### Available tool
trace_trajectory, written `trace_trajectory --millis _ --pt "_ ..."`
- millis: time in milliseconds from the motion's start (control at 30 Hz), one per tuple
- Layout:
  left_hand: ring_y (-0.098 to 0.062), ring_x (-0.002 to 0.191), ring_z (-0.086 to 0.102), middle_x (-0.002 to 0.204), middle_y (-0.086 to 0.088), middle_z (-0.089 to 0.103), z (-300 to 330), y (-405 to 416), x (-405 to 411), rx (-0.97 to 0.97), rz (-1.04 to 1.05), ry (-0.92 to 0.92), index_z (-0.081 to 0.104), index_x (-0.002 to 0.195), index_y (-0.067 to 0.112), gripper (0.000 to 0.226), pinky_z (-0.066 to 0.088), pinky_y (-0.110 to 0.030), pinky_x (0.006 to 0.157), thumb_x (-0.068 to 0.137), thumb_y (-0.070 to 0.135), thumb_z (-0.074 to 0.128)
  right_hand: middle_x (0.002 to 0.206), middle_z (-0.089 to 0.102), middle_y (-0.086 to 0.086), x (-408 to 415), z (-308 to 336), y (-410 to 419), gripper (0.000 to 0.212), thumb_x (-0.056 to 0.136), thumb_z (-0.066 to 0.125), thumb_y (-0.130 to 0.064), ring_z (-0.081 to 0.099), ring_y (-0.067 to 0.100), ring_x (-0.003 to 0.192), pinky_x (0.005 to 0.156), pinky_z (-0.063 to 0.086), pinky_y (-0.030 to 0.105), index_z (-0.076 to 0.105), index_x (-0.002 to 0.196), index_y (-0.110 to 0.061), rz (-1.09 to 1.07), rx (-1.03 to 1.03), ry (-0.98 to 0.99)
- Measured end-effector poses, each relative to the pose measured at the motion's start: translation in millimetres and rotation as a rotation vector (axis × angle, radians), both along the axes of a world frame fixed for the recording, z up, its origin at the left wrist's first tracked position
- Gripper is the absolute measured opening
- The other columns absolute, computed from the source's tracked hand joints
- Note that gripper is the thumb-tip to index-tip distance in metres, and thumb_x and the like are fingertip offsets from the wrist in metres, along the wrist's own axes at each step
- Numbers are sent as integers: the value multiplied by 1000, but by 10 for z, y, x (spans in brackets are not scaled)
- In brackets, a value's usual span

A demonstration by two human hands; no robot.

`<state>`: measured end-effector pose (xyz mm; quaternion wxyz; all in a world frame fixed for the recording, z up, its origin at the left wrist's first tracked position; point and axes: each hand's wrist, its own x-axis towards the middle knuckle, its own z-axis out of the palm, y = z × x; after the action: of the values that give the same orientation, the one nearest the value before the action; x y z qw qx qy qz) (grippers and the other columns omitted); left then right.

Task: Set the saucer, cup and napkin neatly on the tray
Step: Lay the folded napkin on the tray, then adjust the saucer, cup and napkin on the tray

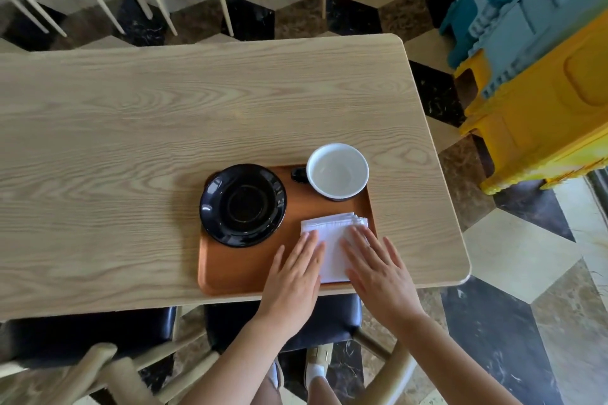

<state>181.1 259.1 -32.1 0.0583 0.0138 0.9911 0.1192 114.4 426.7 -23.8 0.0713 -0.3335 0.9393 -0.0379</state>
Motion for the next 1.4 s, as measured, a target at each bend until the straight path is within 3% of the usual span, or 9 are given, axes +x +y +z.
trace_trajectory --millis 133,200,267,333,467,700,833,967,1400 --pt "-20 136 33 148 -6 39 38 -22 -16 -2 -31 -50 43 137 19 52 41 -47 103 88 28 56 144 44 7 23 31 -31 48 89 32 -30 37 27 134 113 25 40 50 131 -16 -23 -14 -29" --pt "-22 138 29 150 -7 35 72 -52 -26 -8 -44 -78 40 139 21 55 38 -46 105 87 31 56 140 49 10 21 53 -87 41 86 50 -24 42 31 131 105 37 48 56 126 -14 -43 -47 -29" --pt "-23 144 3 157 -7 8 36 -118 0 6 -98 -120 17 146 25 58 19 -47 114 94 33 41 132 56 17 11 92 -180 46 70 75 -12 50 36 123 96 43 55 64 115 -10 -105 -101 -37" --pt "-23 144 -3 158 -6 2 87 -197 53 36 -133 -133 8 147 26 58 15 -47 115 96 35 35 124 62 20 16 139 -299 51 61 82 -5 56 37 117 93 47 56 67 109 -7 -140 -154 -32" --pt "-21 137 33 148 -7 39 245 -508 152 59 -86 14 36 140 21 57 37 -48 106 87 35 50 128 59 17 21 178 -658 49 71 76 -8 54 34 121 97 44 54 62 117 -7 -110 -233 -49" --pt "-26 138 32 149 -13 35 196 -1390 300 -57 157 -74 39 139 19 52 31 -56 106 91 38 44 137 53 12 -69 115 -1256 47 79 68 -15 45 31 129 100 42 56 57 125 -13 28 -183 -47" --pt "-23 137 33 147 -10 40 147 -1554 353 -116 100 -79 45 135 18 51 33 -55 105 91 42 35 142 47 13 -61 14 -1336 41 86 59 -18 33 32 137 108 31 54 55 127 -13 39 -152 -89" --pt "-23 137 33 146 -11 41 141 -1545 374 -89 98 -73 46 134 18 53 35 -54 105 91 43 27 137 52 15 -24 4 -1331 39 82 63 -16 39 35 132 104 38 54 60 121 -11 35 -163 -64" --pt "-24 140 27 149 -11 36 127 -1454 688 -28 96 -92 43 136 17 51 34 -55 106 92 41 33 138 52 11 289 -18 -1158 39 86 59 -28 38 29 134 108 28 53 58 123 -17 100 -84 30"
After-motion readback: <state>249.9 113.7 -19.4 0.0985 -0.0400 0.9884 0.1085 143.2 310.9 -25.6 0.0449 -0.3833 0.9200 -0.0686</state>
